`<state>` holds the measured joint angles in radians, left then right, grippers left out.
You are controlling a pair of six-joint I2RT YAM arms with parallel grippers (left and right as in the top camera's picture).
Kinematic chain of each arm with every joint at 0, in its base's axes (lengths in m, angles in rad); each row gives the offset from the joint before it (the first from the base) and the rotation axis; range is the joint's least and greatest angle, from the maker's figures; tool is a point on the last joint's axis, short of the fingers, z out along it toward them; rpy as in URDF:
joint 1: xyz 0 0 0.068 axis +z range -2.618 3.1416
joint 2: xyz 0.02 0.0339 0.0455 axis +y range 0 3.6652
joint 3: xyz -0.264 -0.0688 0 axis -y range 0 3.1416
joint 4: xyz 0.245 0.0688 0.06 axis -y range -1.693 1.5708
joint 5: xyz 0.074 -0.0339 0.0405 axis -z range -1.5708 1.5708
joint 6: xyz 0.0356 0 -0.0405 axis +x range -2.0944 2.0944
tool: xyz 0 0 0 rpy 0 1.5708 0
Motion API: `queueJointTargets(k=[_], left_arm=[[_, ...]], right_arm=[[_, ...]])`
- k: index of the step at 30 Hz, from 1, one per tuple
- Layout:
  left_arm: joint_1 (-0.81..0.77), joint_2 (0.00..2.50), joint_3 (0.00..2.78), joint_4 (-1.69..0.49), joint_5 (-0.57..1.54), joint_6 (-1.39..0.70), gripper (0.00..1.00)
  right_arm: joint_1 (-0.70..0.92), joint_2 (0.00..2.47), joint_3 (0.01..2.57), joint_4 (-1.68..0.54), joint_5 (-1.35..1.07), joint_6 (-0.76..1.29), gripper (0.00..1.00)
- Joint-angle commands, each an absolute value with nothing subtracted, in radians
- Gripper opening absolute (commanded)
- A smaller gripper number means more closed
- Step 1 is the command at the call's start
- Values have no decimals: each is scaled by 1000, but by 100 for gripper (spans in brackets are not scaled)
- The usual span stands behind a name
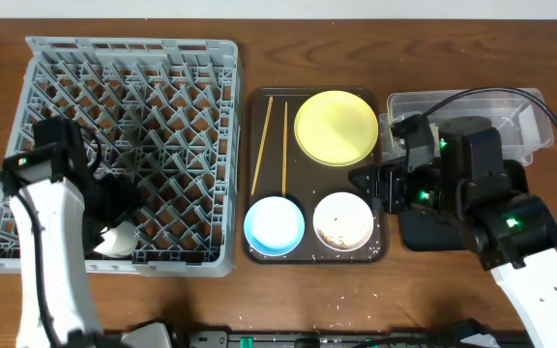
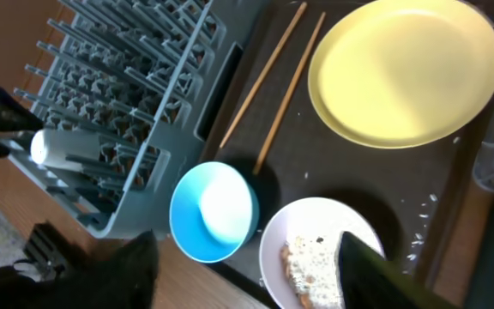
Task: Sort waste into correct bins and load items into the dishwasher
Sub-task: 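Place the white cup into the dish rack with the left gripper, then grasp the pink rice bowl with the right gripper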
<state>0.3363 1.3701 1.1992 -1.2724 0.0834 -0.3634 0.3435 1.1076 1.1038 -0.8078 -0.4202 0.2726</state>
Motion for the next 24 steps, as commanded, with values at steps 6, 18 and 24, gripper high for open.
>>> queueJointTargets(k=[6,18,24], left_arm=[[85,963,1250,-1242,366,-97,89],[55,967,1248,-1303,366,-98,89],[54,1007,1248,-1317,366,-98,89]], right_arm=[[673,1369,1099,-808,-120,413,55],[712,1818,1099,-674,3,572,23],[679,1762,1099,-699,46,609,1]])
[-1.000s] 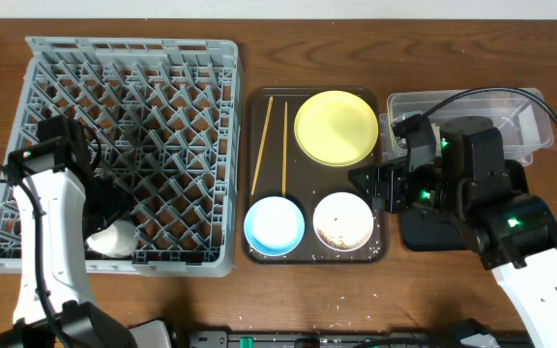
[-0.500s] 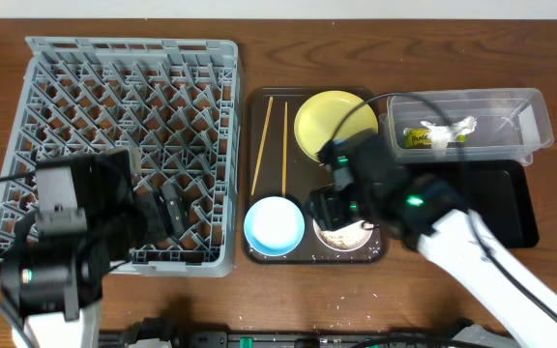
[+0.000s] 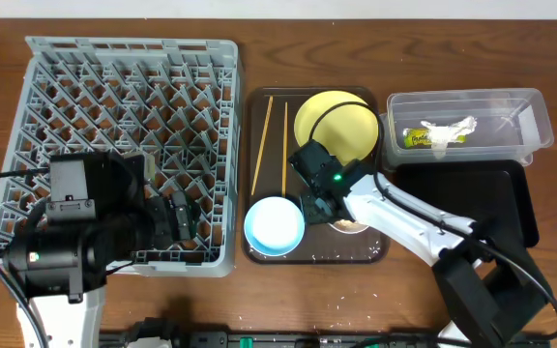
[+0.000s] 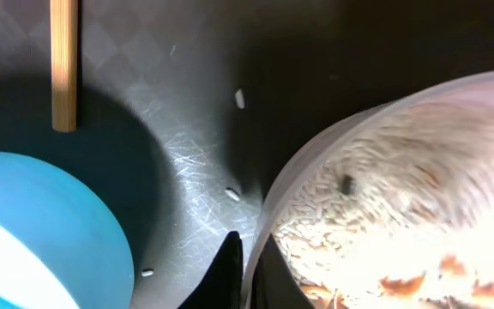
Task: Sort waste into correct bins and load items into the dishwasher
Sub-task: 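Grasp the pink rice bowl with the right gripper, then tip the rice from the pink bowl onto the black tray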
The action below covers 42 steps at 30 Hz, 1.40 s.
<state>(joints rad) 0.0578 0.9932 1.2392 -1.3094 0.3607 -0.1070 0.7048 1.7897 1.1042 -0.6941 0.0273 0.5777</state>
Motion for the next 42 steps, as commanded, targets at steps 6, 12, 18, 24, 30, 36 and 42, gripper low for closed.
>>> queueJointTargets(k=[6,12,18,24,30,36,42], left_arm=[[54,1026,1248,-1320,366,-97,89],[55,1040,1248,-1320,366,-97,89],[55,1046,1248,-1320,366,-97,89],[55,1046,1248,-1320,366,-97,89],[55,1047,1248,-1320,366,-97,89],[55,1047,1248,-1320,366,-97,89],[55,1047,1248,-1320,366,-97,89]], right_arm=[[633,1599,1099,-735,20,583,1],[494,1291,1099,-801,-192,490,1],[226,1199,1088,-906,-491,277,1],[-213,1224,909,-831,-970,13,1],[-485,1323,694,-558,-1508,-123,1],[-545,1430,651,-471,-1560,-130,1],[-545,1433,650,-447,-1544,-173,1]])
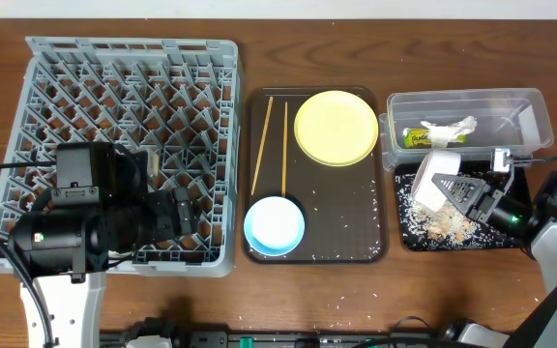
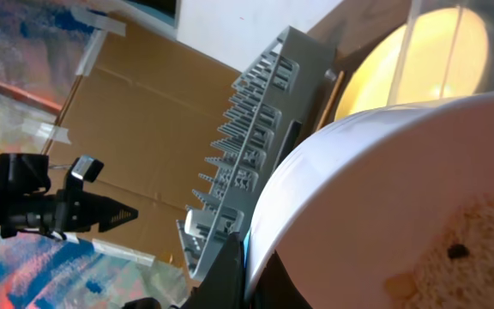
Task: Sort waste into correct bins and load items into the dishwasher
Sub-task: 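Tip the rice from the pink bowl onto the black tray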
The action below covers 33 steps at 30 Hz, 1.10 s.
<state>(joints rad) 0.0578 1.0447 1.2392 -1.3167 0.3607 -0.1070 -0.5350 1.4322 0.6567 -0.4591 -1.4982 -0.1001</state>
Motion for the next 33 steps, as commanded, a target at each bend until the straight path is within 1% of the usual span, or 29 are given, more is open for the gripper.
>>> queueJointTargets(k=[1,2,3,4,5,6,7,8,9,10,11,12,13,14,15,16,17,18,20,22,23,24,25,27,28,29,30,31,33], left_arm=[[55,1047,1248,-1320,366,-97,89],[55,1047,1248,-1318,366,-97,89],[55,1047,1248,-1316,366,-97,89],[55,1047,1248,-1312,366,-97,89],[55,1047,1248,-1311,366,-97,89],[55,1047,1248,-1309,366,-97,89],[55,1047,1248,-1308,366,-97,89],[55,1047,1248,-1309,366,-97,89],[55,1047,1248,-1309,366,-97,89],[55,1047,1248,-1308,366,-97,89],[55,1047,1248,-1304,366,-97,89],[55,1047,1248,-1304,366,-97,89],[55,1047,1248,-1303,366,-97,89],[55,1047,1248,-1302,366,-97,89],[55,1047,1248,-1305,366,-97,89],[54,1047,1248,-1308,366,-97,89],[55,1047,1248,-1308,366,-97,89],[55,1047,1248,-1307,366,-97,89],[55,1047,1248,-1314,366,-97,89],[55,1047,1248,-1320,366,-97,89],[54,1047,1248,-1320,366,-97,89],[55,1047,1248,-1320,366,-97,89],[54,1047,1248,-1322,366,-97,89],[54,1047,1248,-1322,366,-97,89],[55,1047,1248,-1320,366,-97,89],[55,1047,1248,-1319,366,-97,89],[55,1047,1248,-1322,366,-97,89],[55,1047,1248,-1322,366,-97,89],[55,1047,1248,-1320,366,-97,89]], right_arm=[[-543,1438,650,-445,-1476,-192,1],[-532,1448,650,-445,-1458,-107,1],[-525,1454,651,-455,-1562,-114,1],[-516,1453,652,-480,-1560,-113,1],[-509,1449,651,-480,-1541,-165,1],[-507,1450,651,-477,-1473,-170,1],[-507,1449,651,-474,-1504,-92,1],[-507,1449,653,-480,-1560,-105,1],[-506,1448,653,-459,-1541,-131,1],[-506,1448,653,-429,-1448,-74,1],[-506,1448,653,-409,-1512,9,1],[-500,1441,656,-359,-1467,-6,1],[-503,1441,656,-351,-1358,109,1],[-501,1441,656,-339,-1505,117,1],[-497,1439,657,-322,-1556,90,1],[-494,1436,658,-303,-1468,95,1],[-490,1437,658,-301,-1306,186,1],[-486,1437,658,-297,-1326,232,1],[-447,1435,659,-231,-1560,174,1],[-428,1430,659,-199,-1539,123,1],[-424,1431,659,-192,-1518,215,1],[-420,1431,659,-171,-1560,244,1],[-408,1423,659,-166,-1533,207,1],[-398,1423,659,-183,-1327,277,1],[-395,1423,659,-175,-1357,314,1],[-387,1418,659,-127,-1497,276,1],[-376,1412,659,-110,-1461,294,1],[-371,1410,659,-119,-1359,348,1],[-353,1403,661,-123,-1343,400,1]])
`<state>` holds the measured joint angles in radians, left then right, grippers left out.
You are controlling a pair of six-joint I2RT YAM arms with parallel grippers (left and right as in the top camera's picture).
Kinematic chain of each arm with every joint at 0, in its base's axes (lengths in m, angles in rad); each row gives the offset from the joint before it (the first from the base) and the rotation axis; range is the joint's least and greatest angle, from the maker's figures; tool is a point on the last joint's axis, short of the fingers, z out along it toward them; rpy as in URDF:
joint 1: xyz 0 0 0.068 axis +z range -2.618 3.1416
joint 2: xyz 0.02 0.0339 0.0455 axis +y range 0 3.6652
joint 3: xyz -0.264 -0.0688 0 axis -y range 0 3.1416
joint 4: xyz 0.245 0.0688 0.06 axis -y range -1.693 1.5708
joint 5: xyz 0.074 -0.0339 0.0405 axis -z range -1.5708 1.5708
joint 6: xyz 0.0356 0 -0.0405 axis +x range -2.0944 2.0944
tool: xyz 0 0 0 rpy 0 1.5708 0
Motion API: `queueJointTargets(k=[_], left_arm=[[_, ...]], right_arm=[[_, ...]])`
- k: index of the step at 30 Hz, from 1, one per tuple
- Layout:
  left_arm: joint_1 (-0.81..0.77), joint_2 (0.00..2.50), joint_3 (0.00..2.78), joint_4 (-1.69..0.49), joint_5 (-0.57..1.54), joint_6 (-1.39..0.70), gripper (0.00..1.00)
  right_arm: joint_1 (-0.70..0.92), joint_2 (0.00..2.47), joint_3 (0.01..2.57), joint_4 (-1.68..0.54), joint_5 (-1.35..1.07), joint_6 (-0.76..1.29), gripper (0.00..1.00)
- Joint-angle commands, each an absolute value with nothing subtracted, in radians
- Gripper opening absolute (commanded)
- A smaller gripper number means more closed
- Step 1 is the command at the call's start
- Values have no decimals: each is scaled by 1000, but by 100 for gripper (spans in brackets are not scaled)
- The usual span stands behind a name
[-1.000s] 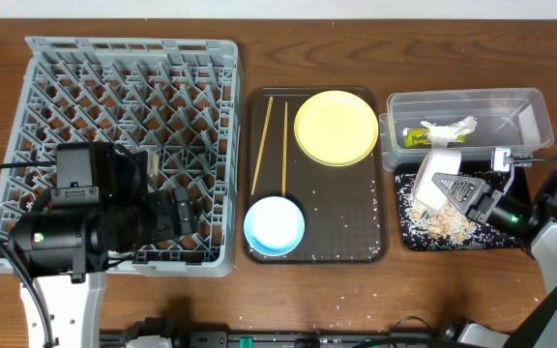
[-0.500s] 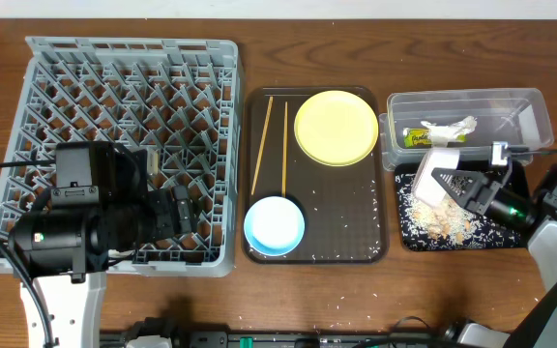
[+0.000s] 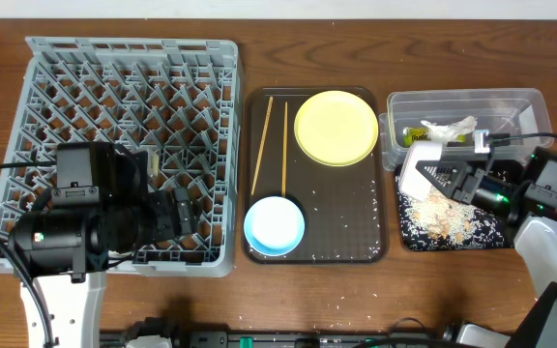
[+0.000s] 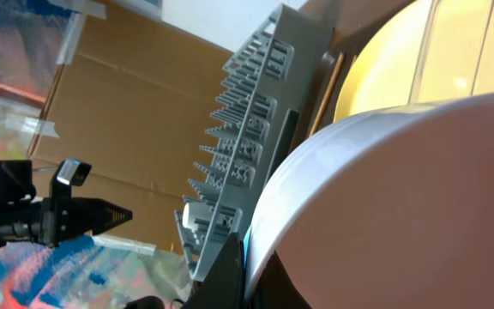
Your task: Sort waste into correct bins and load items into the dishwasher
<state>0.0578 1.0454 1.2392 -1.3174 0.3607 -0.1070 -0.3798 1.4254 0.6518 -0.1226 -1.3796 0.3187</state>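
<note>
A white bowl is tipped on its side over the black waste tray. My right gripper is shut on its rim. In the right wrist view the bowl fills the frame, its inside bare, and its rim sits pinched in the right gripper. Rice and food scraps lie heaped on the black tray under the bowl. My left gripper hovers over the lower part of the grey dish rack; its jaws are too dark to read.
The brown centre tray carries a yellow plate, a blue bowl, two chopsticks and stray rice grains. A clear bin with wrappers stands behind the black tray.
The tipped bowl has shifted a little left and toward the back. Food showed inside it before; its inside now looks bare, and the heap on the black tray is larger. The left arm has not moved.
First my left gripper held a white cup at the rack's lower left, and my right gripper was open above the food bowl on the centre tray. Then the right gripper was at the bowl's rim. Later the bowl was tipped over the black tray, where food now lies.
</note>
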Motion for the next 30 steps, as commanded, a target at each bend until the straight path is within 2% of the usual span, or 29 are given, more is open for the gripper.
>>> queueJointTargets(k=[1,4,8,9,11,15,17,21,22,24,25,26,30], left_arm=[[55,1047,1248,-1323,366,-97,89],[55,1047,1248,-1328,366,-97,89],[55,1047,1248,-1324,366,-97,89],[55,1047,1248,-1324,366,-97,89],[55,1047,1248,-1324,366,-97,89],[54,1047,1248,-1324,367,-98,89],[54,1047,1248,-1325,367,-98,89],[54,1047,1248,-1327,379,-97,89],[53,1047,1248,-1319,400,-97,89],[25,1047,1248,-1280,446,-98,88],[-2,1048,1248,-1254,444,-98,88],[-35,1053,1248,-1223,444,-98,89],[-176,1118,1248,-1103,361,-131,87]], right_arm=[[-339,1390,660,-129,-1332,400,1],[-242,1299,661,-196,-1148,445,1],[7,1150,668,-302,-735,459,1],[133,1110,672,-331,-558,459,1],[299,1098,672,-352,-365,459,1],[586,1194,672,-351,-72,459,1],[659,1267,672,-348,44,460,1],[668,1315,674,-300,2,458,2],[668,1311,683,-297,-19,447,10],[667,1301,727,-326,-62,421,50],[664,1295,754,-347,-73,422,57],[655,1286,796,-383,-83,427,62],[582,1255,944,-542,-83,502,63]])
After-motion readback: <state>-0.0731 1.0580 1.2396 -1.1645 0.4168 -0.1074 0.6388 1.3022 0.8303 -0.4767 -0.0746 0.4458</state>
